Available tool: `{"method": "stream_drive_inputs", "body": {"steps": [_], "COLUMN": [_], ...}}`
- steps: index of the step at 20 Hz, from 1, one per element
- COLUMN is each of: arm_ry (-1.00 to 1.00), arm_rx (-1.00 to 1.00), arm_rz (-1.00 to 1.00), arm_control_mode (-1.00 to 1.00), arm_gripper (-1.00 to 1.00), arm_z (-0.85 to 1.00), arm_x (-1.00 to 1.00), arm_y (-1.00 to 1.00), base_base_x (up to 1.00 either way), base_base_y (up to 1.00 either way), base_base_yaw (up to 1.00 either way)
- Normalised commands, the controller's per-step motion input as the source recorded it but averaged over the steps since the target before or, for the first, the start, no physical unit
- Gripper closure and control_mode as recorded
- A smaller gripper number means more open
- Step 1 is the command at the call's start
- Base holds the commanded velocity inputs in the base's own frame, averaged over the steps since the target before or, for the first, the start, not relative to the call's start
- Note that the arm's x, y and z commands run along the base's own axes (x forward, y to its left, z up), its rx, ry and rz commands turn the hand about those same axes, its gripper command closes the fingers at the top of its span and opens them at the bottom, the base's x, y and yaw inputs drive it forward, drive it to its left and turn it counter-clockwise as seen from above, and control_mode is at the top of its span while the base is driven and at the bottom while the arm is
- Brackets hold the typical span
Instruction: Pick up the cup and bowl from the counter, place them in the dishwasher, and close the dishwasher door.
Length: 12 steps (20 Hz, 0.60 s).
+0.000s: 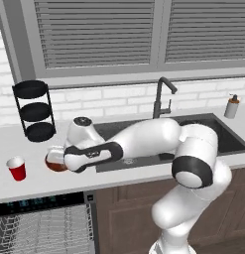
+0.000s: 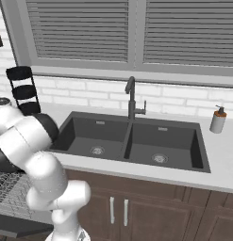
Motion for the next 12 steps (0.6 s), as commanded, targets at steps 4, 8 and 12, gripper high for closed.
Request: {"method": "stream_drive_inputs", "body": {"steps": [4, 8, 12], "arm_ry": [0.14, 0.37, 0.43], "arm_rx": [-0.04, -0.26, -0.48], "arm_rz": [0.08, 0.19, 0.29], "arm_control_mode": [-1.0, -1.0, -1.0], "arm_gripper": [1.0, 1.0, 1.0], "arm_z": [1.0, 0.94, 0.44], "arm_x": [-0.39, 0.0, -0.05], "arm_y": [0.0, 0.01, 0.18], "base_base_x": [0.0, 0.0, 0.0], "base_base_y": [0.0, 0.0, 0.0], "base_base_yaw": [0.0, 0.0, 0.0]}}
